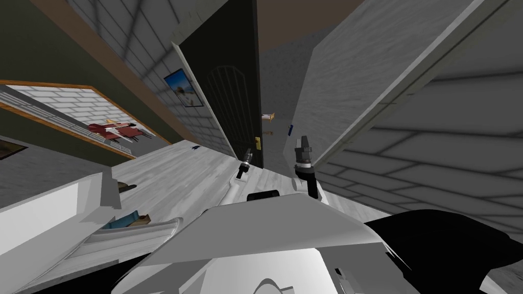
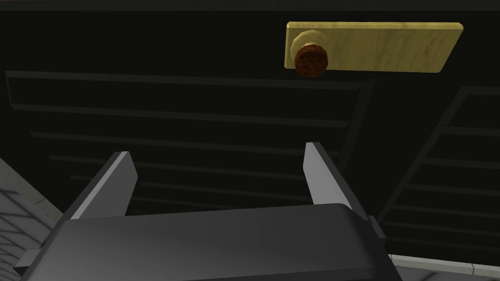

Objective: Push the door open

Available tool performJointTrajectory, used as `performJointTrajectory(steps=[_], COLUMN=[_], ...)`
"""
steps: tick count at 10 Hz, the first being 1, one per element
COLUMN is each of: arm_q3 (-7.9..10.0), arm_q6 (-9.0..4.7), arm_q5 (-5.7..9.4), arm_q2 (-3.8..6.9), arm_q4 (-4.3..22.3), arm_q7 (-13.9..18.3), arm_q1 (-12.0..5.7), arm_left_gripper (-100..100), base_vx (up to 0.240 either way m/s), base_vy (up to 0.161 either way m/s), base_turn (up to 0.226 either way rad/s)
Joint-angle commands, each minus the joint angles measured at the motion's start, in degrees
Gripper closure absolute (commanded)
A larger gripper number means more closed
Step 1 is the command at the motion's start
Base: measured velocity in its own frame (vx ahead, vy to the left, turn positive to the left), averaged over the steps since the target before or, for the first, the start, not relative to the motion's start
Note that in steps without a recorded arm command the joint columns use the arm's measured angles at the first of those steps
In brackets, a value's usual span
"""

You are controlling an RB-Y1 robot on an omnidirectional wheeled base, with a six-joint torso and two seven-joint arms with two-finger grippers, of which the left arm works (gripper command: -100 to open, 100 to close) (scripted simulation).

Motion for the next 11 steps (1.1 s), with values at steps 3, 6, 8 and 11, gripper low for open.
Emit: performJointTrajectory(steps=[3,6,8,11], arm_q3=[-1.10,-1.97,-2.49,-3.19], arm_q6=[-0.02,0.21,0.36,0.55], arm_q5=[-0.33,-0.59,-0.75,-0.96], arm_q2=[-0.58,-1.08,-1.43,-1.97], arm_q4=[5.99,10.15,12.66,16.02], arm_q7=[0.95,1.67,2.11,2.70], arm_q1=[-3.50,-6.06,-7.62,-9.69], arm_left_gripper=[-100,-100,-100,-100], base_vx=[0.091,0.085,0.090,0.084], base_vy=[0.073,0.064,0.050,0.060], base_turn=[-0.022,-0.021,-0.020,-0.016])
